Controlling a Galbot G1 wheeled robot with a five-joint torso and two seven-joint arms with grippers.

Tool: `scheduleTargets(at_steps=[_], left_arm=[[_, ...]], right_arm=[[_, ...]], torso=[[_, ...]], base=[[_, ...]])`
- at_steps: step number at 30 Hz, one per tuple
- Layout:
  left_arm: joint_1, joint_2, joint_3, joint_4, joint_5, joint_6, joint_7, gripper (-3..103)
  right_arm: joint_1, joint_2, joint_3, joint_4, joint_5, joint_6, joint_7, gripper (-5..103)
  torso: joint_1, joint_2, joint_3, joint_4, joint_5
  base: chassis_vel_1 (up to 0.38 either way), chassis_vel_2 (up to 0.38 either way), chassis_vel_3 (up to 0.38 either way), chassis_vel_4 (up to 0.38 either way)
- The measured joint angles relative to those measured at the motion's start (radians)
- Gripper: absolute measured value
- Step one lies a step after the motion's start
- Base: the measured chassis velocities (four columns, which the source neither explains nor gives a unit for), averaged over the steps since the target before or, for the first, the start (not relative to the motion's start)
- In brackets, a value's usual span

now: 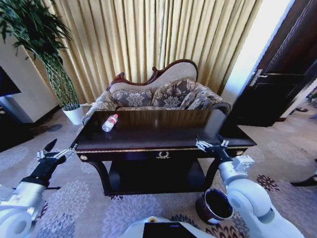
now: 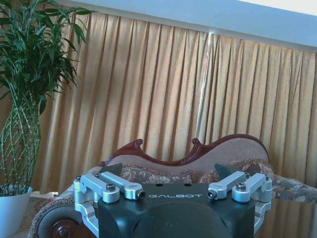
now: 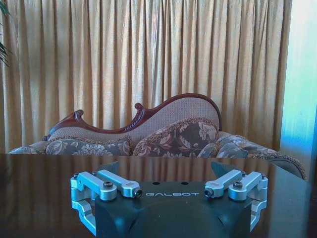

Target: Move to the front of the table and place the trash on the table into the trash bin.

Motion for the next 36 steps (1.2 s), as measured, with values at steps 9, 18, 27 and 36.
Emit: scheduleTargets(at_steps=[9, 18, 27, 36], left_arm=[[0.001, -0.003, 0.0, -0.001, -0.001, -0.001, 0.0, 100], [-0.007, 0.012, 0.008, 0.008, 0.012, -0.001, -0.018, 100], [-0.134, 0.154, 0.019, -0.007, -0.081, 0.187, -0.276, 100], [-0.273, 0.391, 0.04, 0.025, -0.286, 0.406, -0.469, 100]], right_arm=[[-0.006, 0.002, -0.002, 0.007, 0.005, -0.001, 0.001, 100], [-0.01, 0.001, -0.003, 0.015, 0.024, -0.004, 0.008, 100], [-0.013, 0.008, -0.023, 0.029, 0.056, -0.029, 0.026, 100], [-0.035, 0.006, -0.024, 0.028, 0.033, -0.027, 0.026, 100]], torso=[[0.0, 0.0, 0.0, 0.0001, 0.0001], [0.0, 0.0, 0.0, 0.0002, 0.0], [0.0, 0.0, 0.0, 0.0, -0.0002], [0.0, 0.0, 0.0, -0.0002, 0.0]], base=[[-0.07, 0.058, 0.074, -0.063], [-0.052, 0.058, 0.05, -0.058], [0.0, 0.0, 0.0, 0.0], [0.0, 0.0, 0.0, 0.0]])
